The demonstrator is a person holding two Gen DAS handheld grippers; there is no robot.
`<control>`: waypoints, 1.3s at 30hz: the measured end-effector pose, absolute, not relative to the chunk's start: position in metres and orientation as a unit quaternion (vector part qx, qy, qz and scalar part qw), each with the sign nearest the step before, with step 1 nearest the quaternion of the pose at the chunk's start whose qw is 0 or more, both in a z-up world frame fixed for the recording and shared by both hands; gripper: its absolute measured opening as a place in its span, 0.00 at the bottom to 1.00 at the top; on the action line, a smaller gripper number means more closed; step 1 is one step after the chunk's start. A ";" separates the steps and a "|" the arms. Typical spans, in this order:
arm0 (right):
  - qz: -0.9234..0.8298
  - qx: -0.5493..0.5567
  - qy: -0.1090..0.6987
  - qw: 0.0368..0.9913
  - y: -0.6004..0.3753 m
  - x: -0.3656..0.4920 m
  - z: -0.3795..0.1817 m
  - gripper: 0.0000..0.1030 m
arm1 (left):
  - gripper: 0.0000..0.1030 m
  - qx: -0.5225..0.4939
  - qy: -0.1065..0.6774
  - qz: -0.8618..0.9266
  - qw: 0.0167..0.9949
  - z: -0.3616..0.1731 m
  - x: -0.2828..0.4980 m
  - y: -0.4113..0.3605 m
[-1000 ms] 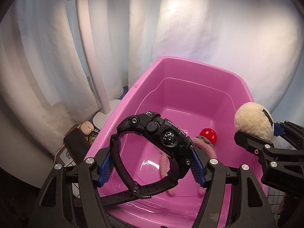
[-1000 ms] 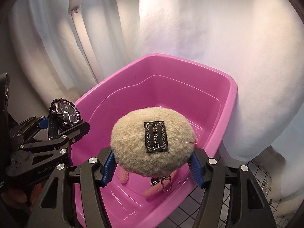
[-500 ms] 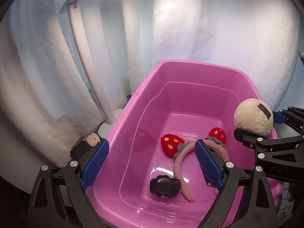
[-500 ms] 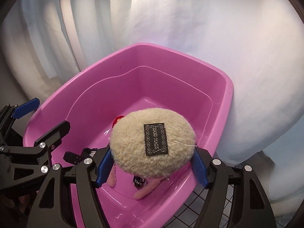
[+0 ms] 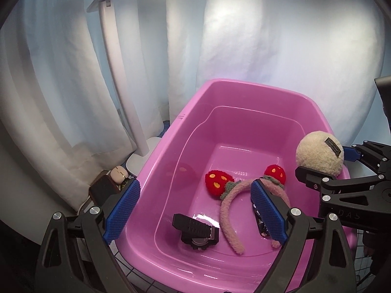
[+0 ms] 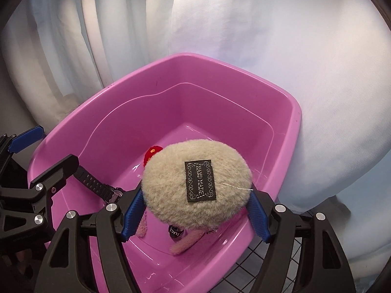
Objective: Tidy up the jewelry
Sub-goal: 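Withdraw both grippers toward the silver rings on the table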
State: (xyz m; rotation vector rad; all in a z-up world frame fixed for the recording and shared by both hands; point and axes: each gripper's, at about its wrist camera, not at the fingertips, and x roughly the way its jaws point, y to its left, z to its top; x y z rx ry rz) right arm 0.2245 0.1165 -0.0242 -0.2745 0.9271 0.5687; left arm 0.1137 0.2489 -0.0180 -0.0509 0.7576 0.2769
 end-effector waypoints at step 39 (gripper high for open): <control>0.104 0.017 0.404 0.909 -0.168 0.020 -0.029 0.71 | 0.94 -0.086 0.336 -0.020 0.938 -0.001 0.034 0.108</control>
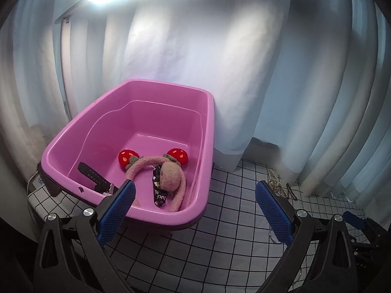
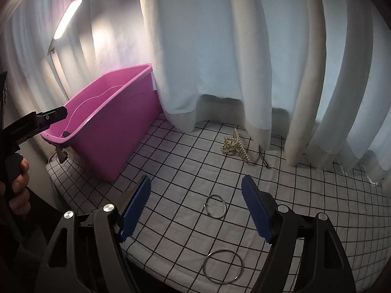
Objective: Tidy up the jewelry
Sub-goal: 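Withdraw both grippers toward the silver rings on the table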
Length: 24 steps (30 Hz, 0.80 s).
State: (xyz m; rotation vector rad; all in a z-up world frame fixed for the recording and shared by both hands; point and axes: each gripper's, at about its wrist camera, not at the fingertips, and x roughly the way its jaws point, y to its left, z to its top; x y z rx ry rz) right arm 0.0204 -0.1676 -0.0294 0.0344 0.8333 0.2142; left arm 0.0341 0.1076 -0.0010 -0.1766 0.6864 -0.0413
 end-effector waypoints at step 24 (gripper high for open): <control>0.062 0.082 0.546 0.832 -0.201 -0.032 -0.178 0.71 | 0.94 0.076 0.462 -0.166 0.868 -0.141 0.087 -0.070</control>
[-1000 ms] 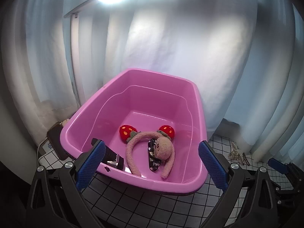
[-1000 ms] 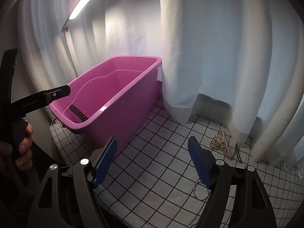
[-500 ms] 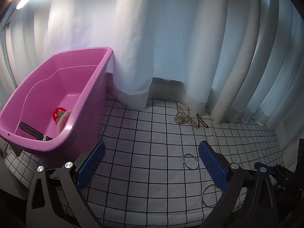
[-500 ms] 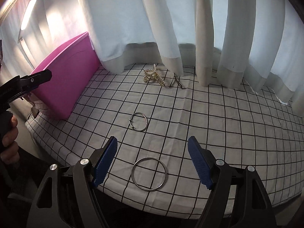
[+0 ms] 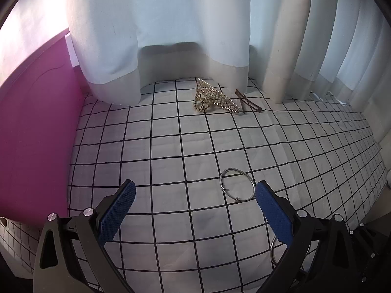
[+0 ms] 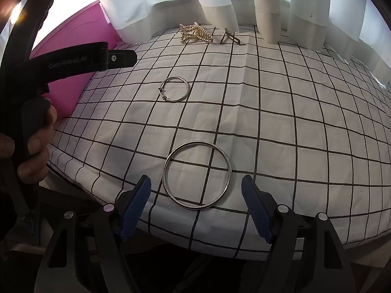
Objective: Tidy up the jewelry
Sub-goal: 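Withdraw both grippers toward the silver rings on the table, then grasp the thin silver bangle with the left gripper while the right grasps the large silver ring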
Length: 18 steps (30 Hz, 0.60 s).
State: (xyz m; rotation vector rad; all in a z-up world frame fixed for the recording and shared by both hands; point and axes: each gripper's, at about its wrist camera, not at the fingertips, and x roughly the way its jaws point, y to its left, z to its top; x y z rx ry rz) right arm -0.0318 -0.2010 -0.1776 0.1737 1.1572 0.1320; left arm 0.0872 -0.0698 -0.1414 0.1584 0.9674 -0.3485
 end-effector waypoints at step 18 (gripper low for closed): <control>0.003 0.036 0.555 0.831 -0.180 -0.023 -0.197 0.71 | 0.94 0.103 0.495 -0.175 0.845 -0.193 0.106 -0.097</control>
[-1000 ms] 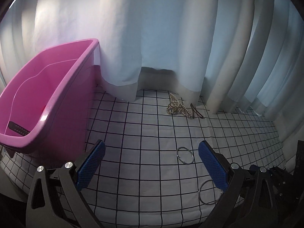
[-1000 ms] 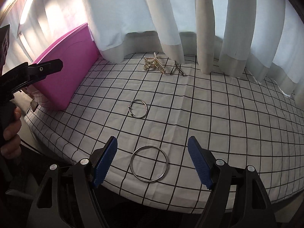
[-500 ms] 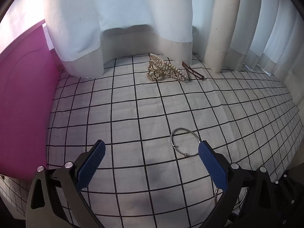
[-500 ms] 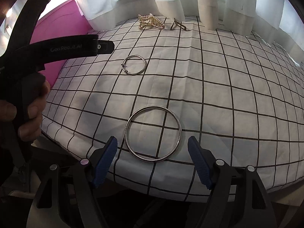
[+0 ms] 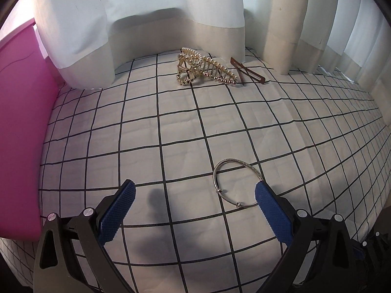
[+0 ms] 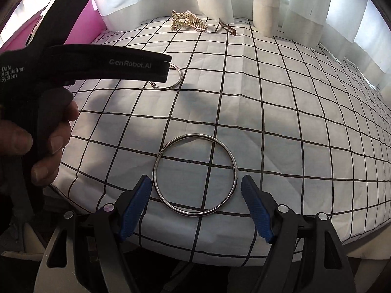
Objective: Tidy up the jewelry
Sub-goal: 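Grasp the thin silver bangle with the left gripper while the right grasps the large silver ring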
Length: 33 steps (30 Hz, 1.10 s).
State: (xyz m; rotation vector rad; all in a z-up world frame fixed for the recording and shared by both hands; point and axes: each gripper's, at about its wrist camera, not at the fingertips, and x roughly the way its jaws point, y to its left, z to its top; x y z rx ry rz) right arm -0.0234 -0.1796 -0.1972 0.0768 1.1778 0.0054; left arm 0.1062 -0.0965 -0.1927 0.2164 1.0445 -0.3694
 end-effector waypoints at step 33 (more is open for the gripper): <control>-0.019 0.019 0.531 0.847 -0.179 -0.022 -0.205 0.92 | 0.94 0.116 0.459 -0.209 0.856 -0.212 0.104 -0.126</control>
